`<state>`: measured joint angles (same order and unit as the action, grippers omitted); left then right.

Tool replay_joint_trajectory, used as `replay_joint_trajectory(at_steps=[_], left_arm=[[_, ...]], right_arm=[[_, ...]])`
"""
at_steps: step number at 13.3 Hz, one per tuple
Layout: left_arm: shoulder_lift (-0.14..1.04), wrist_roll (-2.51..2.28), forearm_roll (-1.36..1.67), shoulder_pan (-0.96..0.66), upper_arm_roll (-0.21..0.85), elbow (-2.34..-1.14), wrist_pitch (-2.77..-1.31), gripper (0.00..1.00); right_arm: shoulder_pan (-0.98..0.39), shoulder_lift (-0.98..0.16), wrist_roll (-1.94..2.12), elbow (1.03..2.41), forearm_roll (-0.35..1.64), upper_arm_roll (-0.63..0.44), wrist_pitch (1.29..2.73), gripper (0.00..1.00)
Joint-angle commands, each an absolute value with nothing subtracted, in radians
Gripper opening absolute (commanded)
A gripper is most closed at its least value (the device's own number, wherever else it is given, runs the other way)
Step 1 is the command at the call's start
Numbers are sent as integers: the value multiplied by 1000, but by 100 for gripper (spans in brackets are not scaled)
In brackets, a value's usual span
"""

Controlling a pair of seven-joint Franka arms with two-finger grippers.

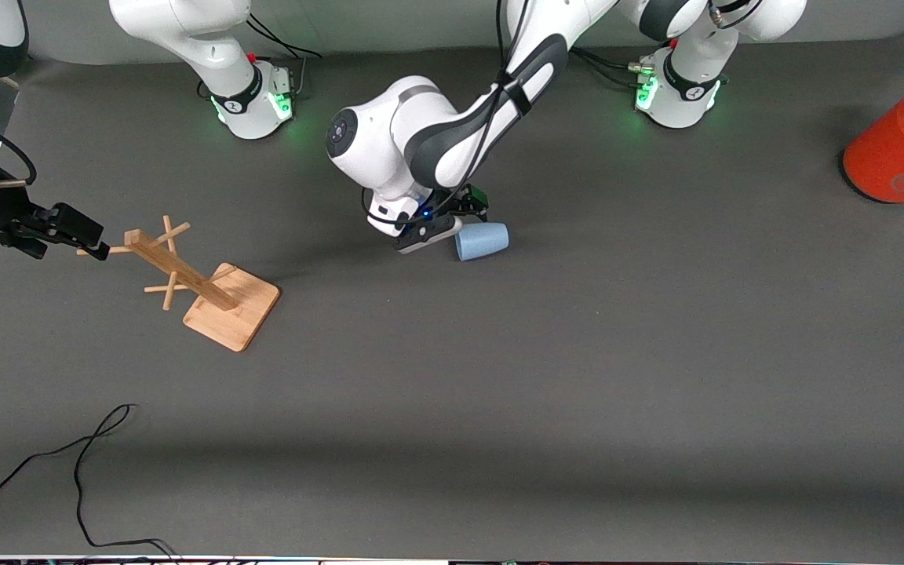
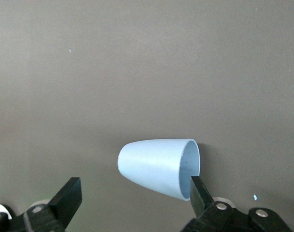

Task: Rotate and upright cup with both arms
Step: 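Withdraw the right gripper while the left gripper reaches the lying cup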

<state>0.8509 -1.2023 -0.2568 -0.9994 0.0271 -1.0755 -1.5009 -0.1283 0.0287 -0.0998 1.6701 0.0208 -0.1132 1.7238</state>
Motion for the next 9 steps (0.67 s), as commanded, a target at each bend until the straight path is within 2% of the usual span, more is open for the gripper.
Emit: replay_joint_trajectory(at_steps=[1, 9], left_arm=[[913, -1212, -290, -1026, 9, -1029, -1496, 100], [997, -1236, -307, -1026, 8, -1042, -1503, 100]], right_arm=[[-129, 34, -71, 1683, 40, -115, 1733, 100], [-129, 6, -86, 1694, 25, -110, 1764, 100]])
